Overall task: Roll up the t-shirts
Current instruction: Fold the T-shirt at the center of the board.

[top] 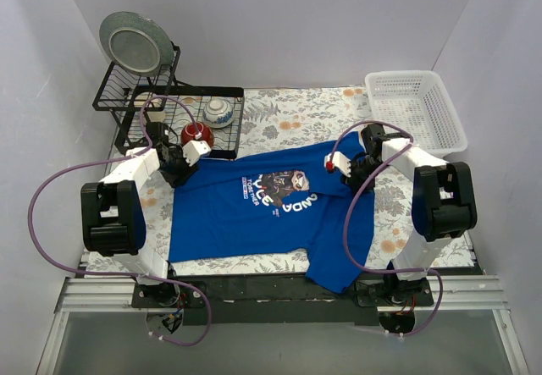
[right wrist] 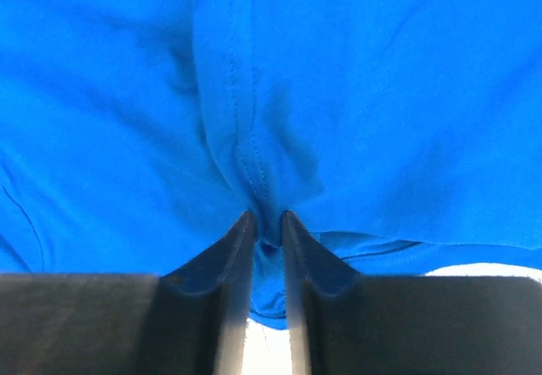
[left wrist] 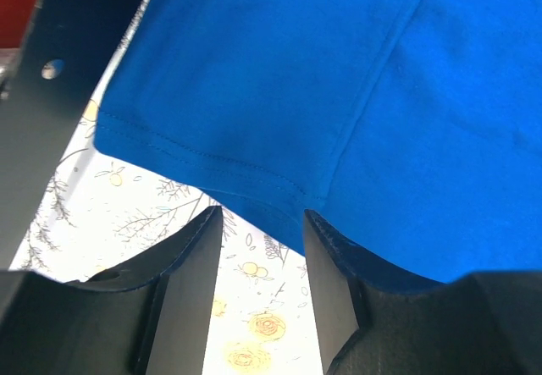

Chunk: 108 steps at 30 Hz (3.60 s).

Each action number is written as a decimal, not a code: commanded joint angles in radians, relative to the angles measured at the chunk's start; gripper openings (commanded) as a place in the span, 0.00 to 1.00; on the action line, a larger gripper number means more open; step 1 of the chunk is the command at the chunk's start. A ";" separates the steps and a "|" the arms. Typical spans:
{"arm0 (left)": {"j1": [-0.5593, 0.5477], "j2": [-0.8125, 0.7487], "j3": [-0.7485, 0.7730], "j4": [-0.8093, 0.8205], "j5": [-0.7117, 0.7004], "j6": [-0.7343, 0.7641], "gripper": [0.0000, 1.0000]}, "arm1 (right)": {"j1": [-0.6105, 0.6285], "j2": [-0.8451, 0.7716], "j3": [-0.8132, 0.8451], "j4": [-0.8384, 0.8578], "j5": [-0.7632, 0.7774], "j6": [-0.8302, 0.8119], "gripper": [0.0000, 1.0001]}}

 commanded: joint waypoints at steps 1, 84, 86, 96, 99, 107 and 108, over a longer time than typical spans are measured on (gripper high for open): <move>-0.003 -0.022 0.049 -0.004 0.023 -0.001 0.43 | -0.003 0.031 0.064 -0.034 -0.045 0.041 0.17; -0.026 0.023 0.096 -0.293 -0.112 0.379 0.00 | -0.121 -0.230 0.110 -0.411 -0.190 0.220 0.01; -0.028 0.023 0.085 -0.290 -0.118 0.371 0.00 | -0.113 -0.236 0.103 -0.438 -0.201 0.220 0.01; -0.028 0.026 0.134 -0.259 -0.052 0.244 0.32 | -0.122 -0.150 0.286 -0.508 -0.359 0.383 0.27; -0.028 0.033 0.177 -0.251 -0.014 0.192 0.37 | -0.150 -0.054 0.417 -0.474 -0.347 0.458 0.34; -0.026 0.078 0.203 -0.164 0.032 0.022 0.39 | -0.161 0.169 0.636 -0.267 -0.198 0.570 0.35; -0.028 0.082 0.192 -0.132 0.037 0.003 0.39 | -0.161 0.187 0.646 -0.252 -0.163 0.579 0.35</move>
